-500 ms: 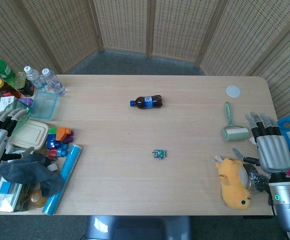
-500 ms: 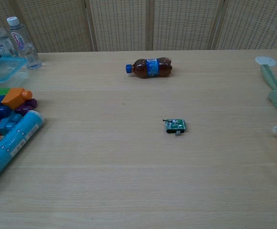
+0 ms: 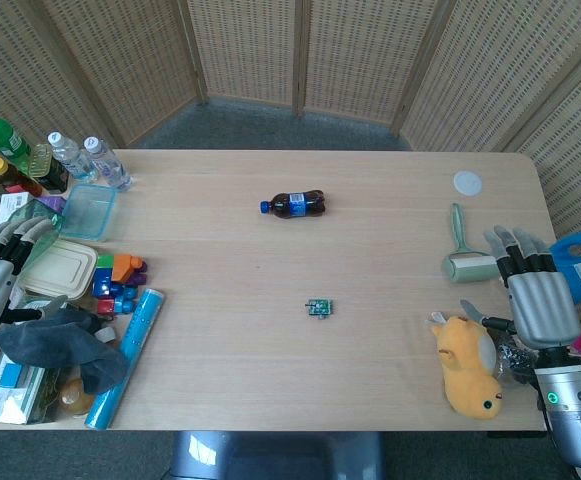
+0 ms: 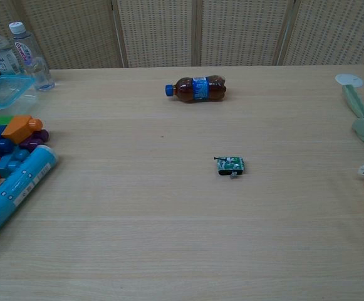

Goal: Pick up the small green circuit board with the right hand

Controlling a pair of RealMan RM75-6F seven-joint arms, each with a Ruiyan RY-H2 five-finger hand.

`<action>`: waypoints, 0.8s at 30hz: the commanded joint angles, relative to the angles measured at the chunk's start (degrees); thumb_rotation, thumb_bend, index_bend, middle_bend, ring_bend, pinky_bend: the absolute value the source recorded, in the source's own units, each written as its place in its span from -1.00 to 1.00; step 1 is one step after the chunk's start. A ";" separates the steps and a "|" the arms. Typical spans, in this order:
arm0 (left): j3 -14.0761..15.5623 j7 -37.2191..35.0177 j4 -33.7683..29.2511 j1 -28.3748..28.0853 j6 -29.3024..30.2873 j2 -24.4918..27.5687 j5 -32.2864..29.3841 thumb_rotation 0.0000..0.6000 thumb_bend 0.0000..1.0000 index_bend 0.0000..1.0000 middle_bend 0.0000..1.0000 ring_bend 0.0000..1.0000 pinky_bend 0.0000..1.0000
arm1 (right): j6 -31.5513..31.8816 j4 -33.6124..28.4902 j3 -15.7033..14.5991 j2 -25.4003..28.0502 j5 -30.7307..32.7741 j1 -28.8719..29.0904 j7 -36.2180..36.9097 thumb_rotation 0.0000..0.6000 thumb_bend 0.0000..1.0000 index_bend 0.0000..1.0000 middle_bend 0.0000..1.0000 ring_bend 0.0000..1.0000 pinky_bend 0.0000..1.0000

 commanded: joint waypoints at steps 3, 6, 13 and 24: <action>-0.08 -0.68 0.15 -0.28 -0.23 -0.22 0.14 0.74 -0.50 -1.00 -1.00 -1.00 -1.00 | -1.72 1.01 -0.05 -1.07 -1.11 1.53 0.08 0.54 -0.51 -0.93 -1.00 -1.00 -1.00; -0.15 -1.68 0.13 -0.42 -0.33 -0.15 0.42 0.73 -0.50 -1.00 -1.00 -1.00 -1.00 | -3.20 2.56 -0.14 -2.58 -1.89 2.83 0.49 0.74 -0.51 -0.64 -1.00 -1.00 -1.00; -0.06 -2.28 0.03 -0.55 -0.58 0.23 0.74 0.72 -0.52 -1.00 -1.00 -1.00 -1.00 | -8.90 4.75 -0.30 -6.07 -1.62 6.82 0.14 0.79 -0.51 -0.60 -1.00 -1.00 -1.00; -0.02 -2.90 0.31 -0.92 -1.03 0.34 1.07 0.72 -0.53 -1.00 -1.00 -1.00 -1.00 | -17.12 9.06 -0.65 -13.71 1.38 12.95 -2.32 1.00 -0.51 -0.28 -1.00 -1.00 -1.00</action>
